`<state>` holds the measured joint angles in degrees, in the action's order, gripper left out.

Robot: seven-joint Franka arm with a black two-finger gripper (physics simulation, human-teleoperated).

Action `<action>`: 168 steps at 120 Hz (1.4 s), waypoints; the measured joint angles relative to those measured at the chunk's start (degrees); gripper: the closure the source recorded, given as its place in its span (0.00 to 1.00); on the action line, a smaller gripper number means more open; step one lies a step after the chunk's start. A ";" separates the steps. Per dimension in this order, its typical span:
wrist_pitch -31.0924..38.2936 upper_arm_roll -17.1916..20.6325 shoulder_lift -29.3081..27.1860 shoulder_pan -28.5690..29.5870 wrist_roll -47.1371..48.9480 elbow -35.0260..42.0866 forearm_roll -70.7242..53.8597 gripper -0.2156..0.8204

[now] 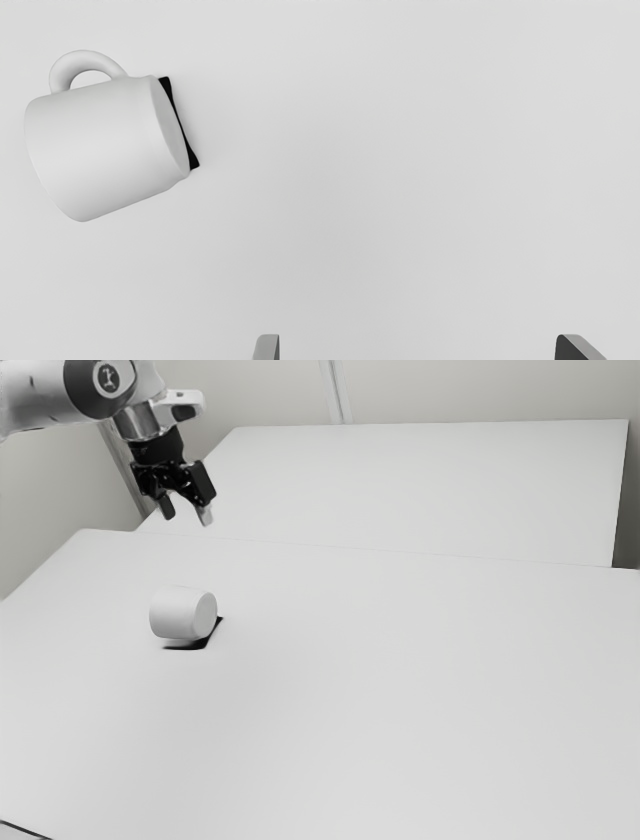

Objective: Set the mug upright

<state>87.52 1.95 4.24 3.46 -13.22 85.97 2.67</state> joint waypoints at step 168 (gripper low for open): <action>-8.99 -32.97 34.89 10.05 -31.42 -2.68 61.22 0.21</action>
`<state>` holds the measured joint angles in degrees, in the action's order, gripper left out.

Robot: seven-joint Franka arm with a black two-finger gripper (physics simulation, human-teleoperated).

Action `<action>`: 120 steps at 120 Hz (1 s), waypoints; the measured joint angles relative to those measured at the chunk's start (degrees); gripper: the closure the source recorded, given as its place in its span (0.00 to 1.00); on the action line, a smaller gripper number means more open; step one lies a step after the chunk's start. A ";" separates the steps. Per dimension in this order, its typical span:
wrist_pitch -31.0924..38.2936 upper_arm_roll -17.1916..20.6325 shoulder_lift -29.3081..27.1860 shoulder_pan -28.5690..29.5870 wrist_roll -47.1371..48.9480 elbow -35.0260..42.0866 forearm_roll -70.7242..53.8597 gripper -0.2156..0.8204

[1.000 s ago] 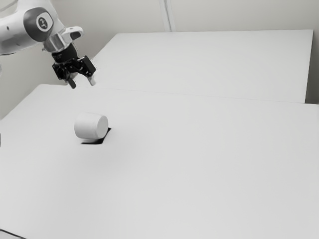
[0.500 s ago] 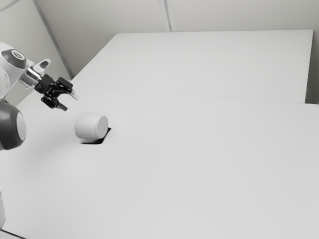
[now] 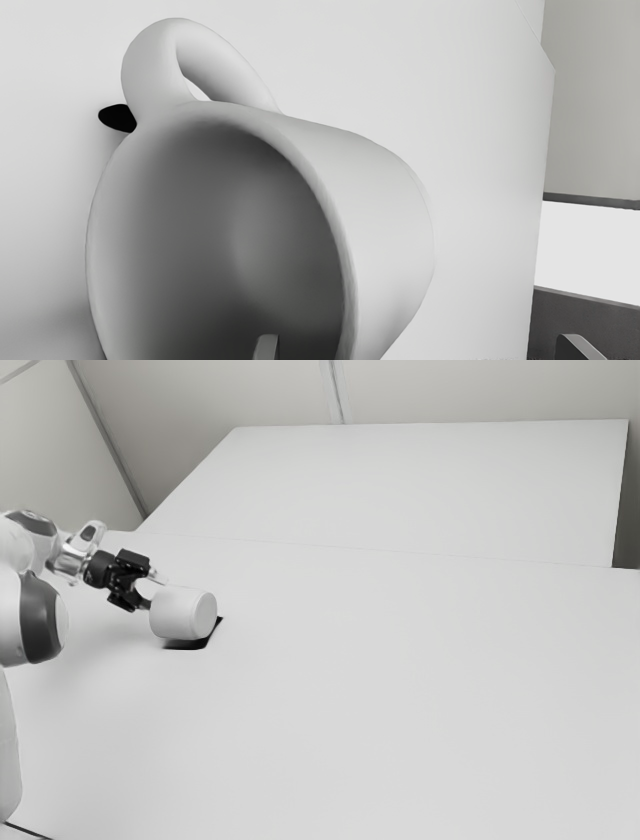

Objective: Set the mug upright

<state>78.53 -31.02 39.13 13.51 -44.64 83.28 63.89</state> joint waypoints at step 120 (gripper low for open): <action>-3.03 0.26 -1.69 -0.79 -10.15 2.39 4.32 0.96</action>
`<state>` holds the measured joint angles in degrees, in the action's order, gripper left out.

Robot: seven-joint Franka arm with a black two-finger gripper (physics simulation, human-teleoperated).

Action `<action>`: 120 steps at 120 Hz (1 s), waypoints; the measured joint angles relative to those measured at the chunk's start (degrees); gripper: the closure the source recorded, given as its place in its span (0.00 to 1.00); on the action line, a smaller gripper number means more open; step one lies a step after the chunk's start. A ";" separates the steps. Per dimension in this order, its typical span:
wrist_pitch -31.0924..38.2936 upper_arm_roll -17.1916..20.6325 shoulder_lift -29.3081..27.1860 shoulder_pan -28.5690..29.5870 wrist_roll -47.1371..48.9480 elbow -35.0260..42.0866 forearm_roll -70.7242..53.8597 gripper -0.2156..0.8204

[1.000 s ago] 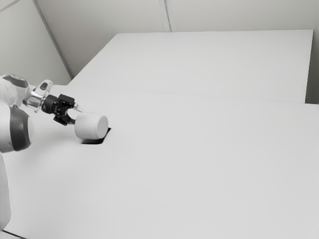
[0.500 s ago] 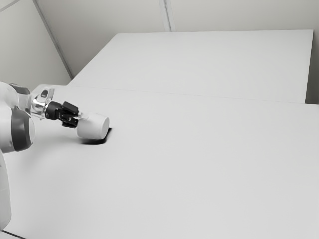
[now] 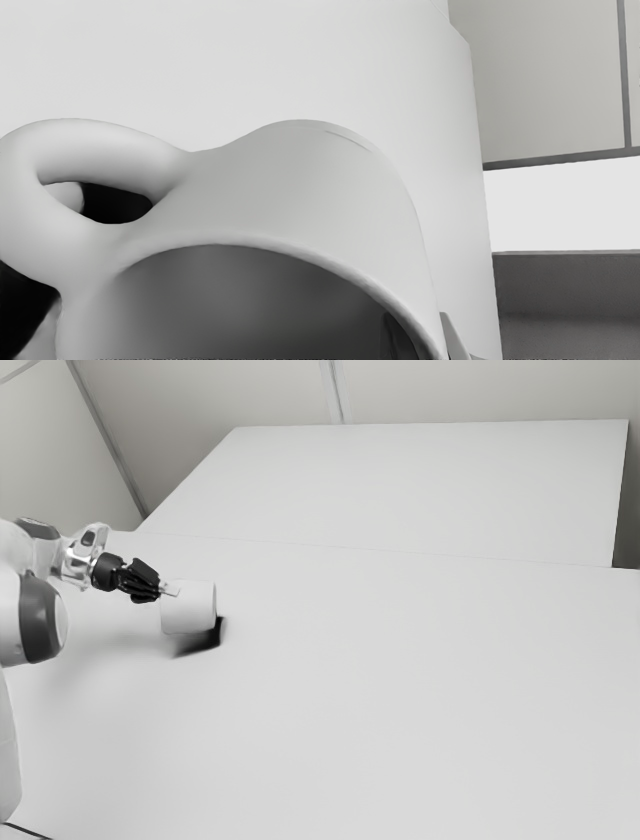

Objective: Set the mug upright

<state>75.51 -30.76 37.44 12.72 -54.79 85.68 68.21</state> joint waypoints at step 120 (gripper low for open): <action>25.81 22.15 -15.04 -14.13 26.65 3.85 -74.84 0.97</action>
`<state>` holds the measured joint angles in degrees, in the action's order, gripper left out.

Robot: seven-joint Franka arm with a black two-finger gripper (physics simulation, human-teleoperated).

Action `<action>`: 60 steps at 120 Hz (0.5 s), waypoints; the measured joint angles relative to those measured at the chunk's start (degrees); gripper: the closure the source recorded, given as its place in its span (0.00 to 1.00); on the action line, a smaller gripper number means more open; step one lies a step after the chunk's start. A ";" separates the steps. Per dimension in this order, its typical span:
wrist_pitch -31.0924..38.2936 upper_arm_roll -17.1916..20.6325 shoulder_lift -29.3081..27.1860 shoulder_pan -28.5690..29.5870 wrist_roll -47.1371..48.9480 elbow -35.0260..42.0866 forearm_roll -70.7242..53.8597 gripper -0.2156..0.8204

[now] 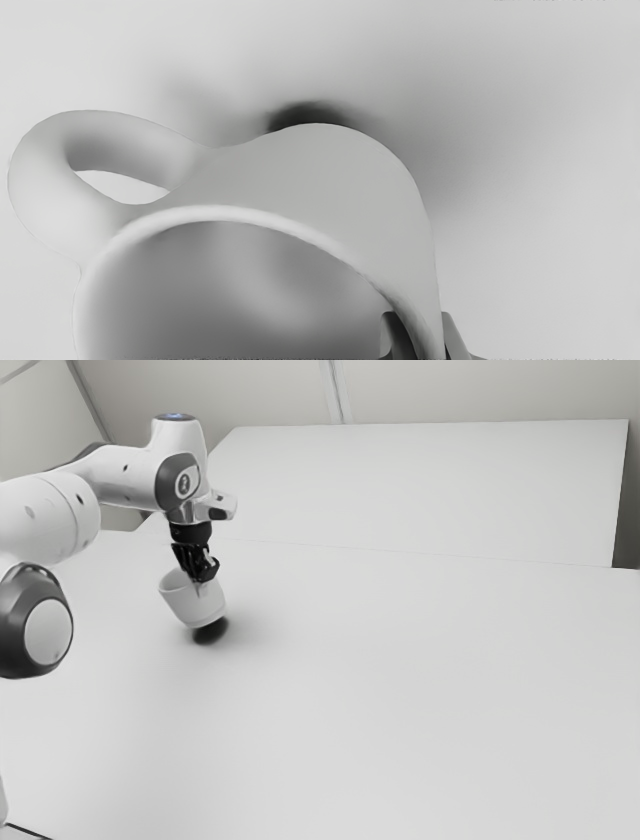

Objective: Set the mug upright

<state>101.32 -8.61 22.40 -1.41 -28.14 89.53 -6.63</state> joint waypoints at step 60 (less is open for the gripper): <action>6.36 0.01 -2.46 -5.24 12.03 11.18 -0.54 0.97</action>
<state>107.68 -8.60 19.93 -6.65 -16.11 100.70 -7.17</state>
